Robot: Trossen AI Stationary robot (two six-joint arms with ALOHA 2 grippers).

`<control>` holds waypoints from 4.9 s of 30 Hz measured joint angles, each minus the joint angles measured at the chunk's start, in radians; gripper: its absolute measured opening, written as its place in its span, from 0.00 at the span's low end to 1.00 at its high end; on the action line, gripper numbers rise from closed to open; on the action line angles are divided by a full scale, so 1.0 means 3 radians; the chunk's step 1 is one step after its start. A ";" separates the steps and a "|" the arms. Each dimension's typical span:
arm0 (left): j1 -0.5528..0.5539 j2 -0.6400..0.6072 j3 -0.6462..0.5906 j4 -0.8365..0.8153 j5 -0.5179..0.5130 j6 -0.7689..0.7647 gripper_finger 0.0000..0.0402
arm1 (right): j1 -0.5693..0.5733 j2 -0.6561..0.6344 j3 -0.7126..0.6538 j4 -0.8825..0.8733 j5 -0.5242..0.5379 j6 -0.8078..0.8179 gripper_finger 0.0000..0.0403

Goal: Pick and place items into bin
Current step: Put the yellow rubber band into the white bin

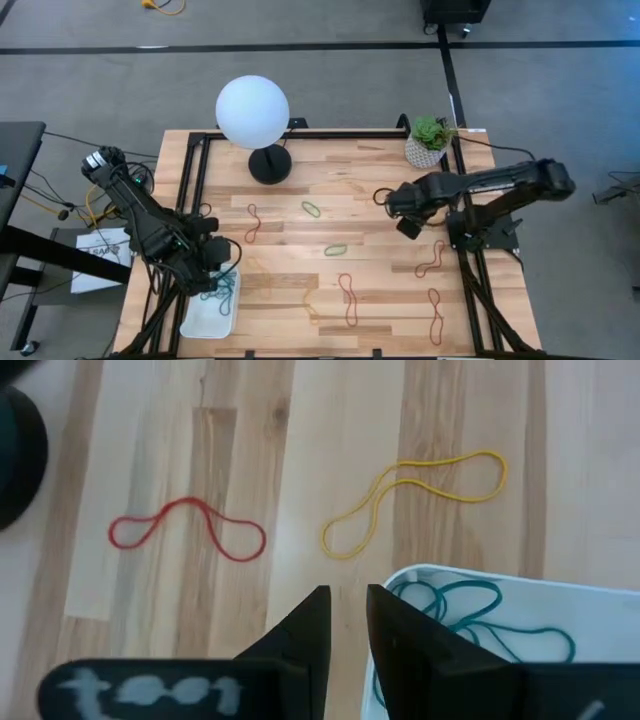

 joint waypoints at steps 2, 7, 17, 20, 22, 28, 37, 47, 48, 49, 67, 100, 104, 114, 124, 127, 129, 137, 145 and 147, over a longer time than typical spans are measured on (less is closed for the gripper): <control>0.0000 0.0000 0.0000 0.0000 -0.0049 0.0058 0.15 | -0.0047 -0.0122 -0.0251 0.0253 -0.0015 0.0034 0.29; 0.0000 0.0000 0.0000 0.0004 -0.0173 0.0099 0.15 | -0.0068 -0.0146 -0.0645 0.0562 -0.0100 0.0049 0.29; 0.0000 0.0000 0.0000 0.0004 -0.0220 0.0091 0.15 | -0.0066 0.0237 -0.0815 0.0553 -0.0254 -0.0094 0.29; 0.0000 0.0000 0.0000 0.0004 -0.0220 0.0091 0.15 | -0.0068 0.0376 -0.0817 0.0557 -0.0267 -0.0104 0.29; 0.0000 0.0001 0.0000 0.0004 -0.0223 0.0091 0.15 | -0.0068 0.0466 -0.0817 0.0578 -0.0267 -0.0107 0.29; -0.0001 0.0001 0.0000 0.0004 -0.0230 0.0091 0.15 | -0.0068 0.0691 -0.0817 0.0759 -0.0284 -0.0224 0.29; -0.0001 0.0001 0.0000 0.0005 -0.0237 0.0090 0.15 | -0.0247 0.0952 -0.0800 0.0958 -0.0373 -0.0515 0.29; -0.0001 0.0001 -0.0001 0.0005 -0.0236 0.0047 0.15 | -0.0450 0.1120 -0.0778 0.1008 -0.0528 -0.0928 0.14; -0.0001 0.0001 -0.0001 0.0005 -0.0236 0.0044 0.15 | -0.0479 0.1120 -0.0778 0.1007 -0.0537 -0.0930 0.12; -0.0001 0.0001 0.0000 0.0005 -0.0236 0.0042 0.15 | -0.0502 0.1120 -0.0778 0.1007 -0.0543 -0.0949 0.11; 0.0000 0.0001 -0.0001 0.0119 -0.0887 0.0068 0.15 | -0.0080 0.1156 0.0330 0.0868 -0.0401 -0.0743 0.00; 0.1235 0.1187 -0.0004 0.3371 -0.0997 0.2703 0.42 | 0.0566 0.1473 0.0563 0.5158 0.0098 -0.1823 0.00; 0.1348 0.1245 -0.0004 0.3443 -0.1089 0.2717 0.45 | 0.0561 0.1472 0.0566 0.5250 0.0090 -0.1851 0.00; 0.1343 0.1244 -0.0004 0.3404 -0.0923 0.2706 0.35 | 0.0531 0.1471 0.0566 0.5100 0.0353 -0.1852 0.00; 0.1303 0.1242 -0.0004 0.3272 -0.0945 0.2633 0.30 | 0.0508 0.1471 0.0566 0.5030 0.0322 -0.1850 0.00; 0.1303 0.1241 -0.0004 0.3296 -0.0944 0.2698 0.28 | 0.0507 0.1468 0.0566 0.5076 0.0322 -0.1850 0.00; 0.1303 0.1240 -0.0004 0.3313 -0.0945 0.2722 0.24 | 0.0507 0.1468 0.0566 0.5077 0.0322 -0.1850 0.00; 0.1306 0.1240 -0.0004 0.3312 -0.0934 0.2733 0.02 | 0.0526 0.1468 0.0566 0.5077 0.0322 -0.1850 0.00; 0.1306 0.1240 -0.0004 0.3301 -0.0933 0.2725 0.05 | 0.0522 0.1467 0.0566 0.5074 0.0320 -0.1850 0.00; 0.1306 0.1240 -0.0004 0.3287 -0.0932 0.2703 0.05 | 0.0522 0.1467 0.0566 0.5074 0.0320 -0.1850 0.00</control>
